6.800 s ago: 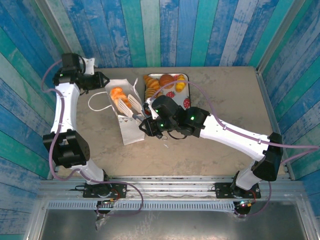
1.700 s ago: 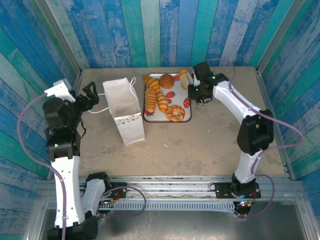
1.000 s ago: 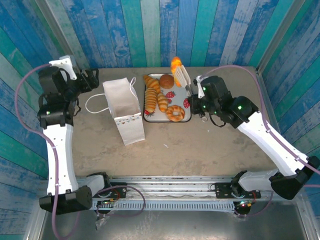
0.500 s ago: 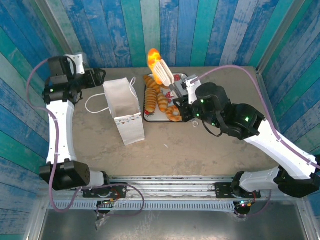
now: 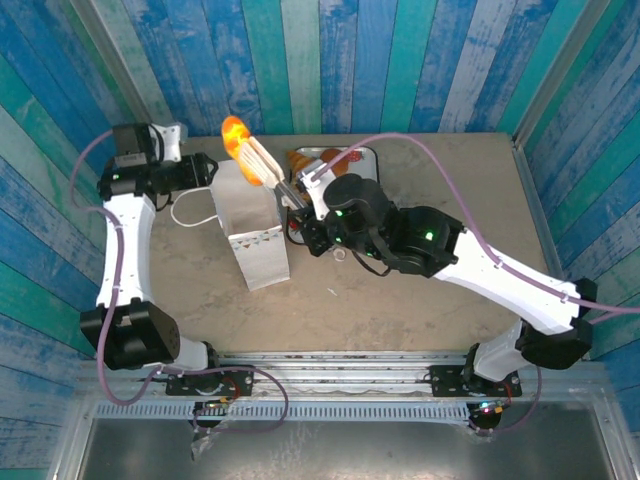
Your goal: Place the fake bread into the paper bag
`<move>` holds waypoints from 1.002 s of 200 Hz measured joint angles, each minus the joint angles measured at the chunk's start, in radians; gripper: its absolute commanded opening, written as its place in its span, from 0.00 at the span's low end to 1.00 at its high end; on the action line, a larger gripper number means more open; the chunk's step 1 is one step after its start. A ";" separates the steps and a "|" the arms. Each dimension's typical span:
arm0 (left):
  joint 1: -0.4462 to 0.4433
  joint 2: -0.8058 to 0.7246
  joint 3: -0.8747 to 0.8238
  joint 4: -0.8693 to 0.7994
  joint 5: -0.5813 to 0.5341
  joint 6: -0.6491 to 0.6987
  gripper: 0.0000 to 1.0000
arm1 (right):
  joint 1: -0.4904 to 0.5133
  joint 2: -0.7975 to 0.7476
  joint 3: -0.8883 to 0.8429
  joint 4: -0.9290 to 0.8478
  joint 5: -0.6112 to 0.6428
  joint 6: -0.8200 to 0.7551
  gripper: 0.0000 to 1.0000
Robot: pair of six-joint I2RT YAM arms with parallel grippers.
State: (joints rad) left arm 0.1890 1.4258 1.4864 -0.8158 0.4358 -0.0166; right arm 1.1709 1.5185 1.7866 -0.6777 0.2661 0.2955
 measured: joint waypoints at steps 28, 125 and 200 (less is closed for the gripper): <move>0.000 0.021 -0.001 0.001 0.005 0.000 0.62 | 0.011 0.036 0.001 0.000 -0.011 0.007 0.15; 0.000 0.043 -0.008 0.024 0.006 -0.005 0.32 | 0.017 0.133 -0.003 -0.035 -0.035 0.041 0.16; 0.000 0.043 -0.014 0.031 0.005 -0.006 0.19 | 0.013 0.164 -0.042 -0.057 -0.024 0.060 0.16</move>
State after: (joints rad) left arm 0.1890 1.4693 1.4723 -0.7853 0.4408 -0.0223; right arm 1.1835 1.6829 1.7451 -0.7345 0.2424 0.3550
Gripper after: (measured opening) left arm 0.203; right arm 0.238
